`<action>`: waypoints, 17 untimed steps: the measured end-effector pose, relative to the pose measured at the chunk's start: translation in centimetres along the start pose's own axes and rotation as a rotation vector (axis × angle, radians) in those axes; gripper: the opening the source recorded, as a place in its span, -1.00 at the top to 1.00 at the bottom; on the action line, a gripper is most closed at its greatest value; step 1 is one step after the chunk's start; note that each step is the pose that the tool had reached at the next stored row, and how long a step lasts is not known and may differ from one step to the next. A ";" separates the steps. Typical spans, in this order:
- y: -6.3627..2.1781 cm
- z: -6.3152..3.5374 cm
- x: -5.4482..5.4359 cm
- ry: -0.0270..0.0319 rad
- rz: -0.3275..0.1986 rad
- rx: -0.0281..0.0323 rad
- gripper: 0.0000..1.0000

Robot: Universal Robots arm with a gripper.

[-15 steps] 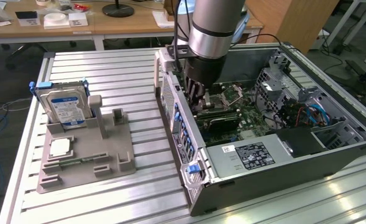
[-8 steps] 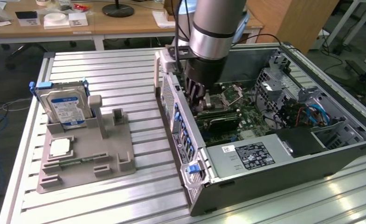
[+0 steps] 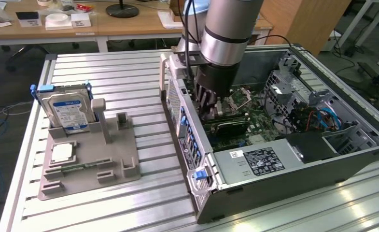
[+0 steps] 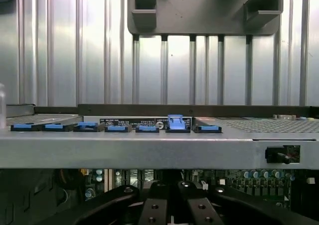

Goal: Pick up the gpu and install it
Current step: 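Press down on the gpu until it lock into place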

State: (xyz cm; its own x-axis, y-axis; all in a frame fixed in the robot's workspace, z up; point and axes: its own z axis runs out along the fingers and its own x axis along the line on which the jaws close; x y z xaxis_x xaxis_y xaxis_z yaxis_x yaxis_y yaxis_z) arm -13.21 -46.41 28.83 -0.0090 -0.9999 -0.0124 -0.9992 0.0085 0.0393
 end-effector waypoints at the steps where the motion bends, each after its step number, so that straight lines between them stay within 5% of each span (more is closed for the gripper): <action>1: -0.02 0.00 0.2 -0.0001 0.000 -0.0010 0.79; 10: -0.74 -0.05 1.6 0.0001 0.000 -0.0115 0.79; 17: -0.57 0.06 2.0 -0.0001 0.001 -0.0121 0.79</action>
State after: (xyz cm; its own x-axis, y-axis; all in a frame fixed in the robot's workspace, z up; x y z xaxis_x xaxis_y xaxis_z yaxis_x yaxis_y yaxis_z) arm -12.66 -48.43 28.73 -0.0096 -0.9999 -0.0125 -0.9986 0.0089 0.0514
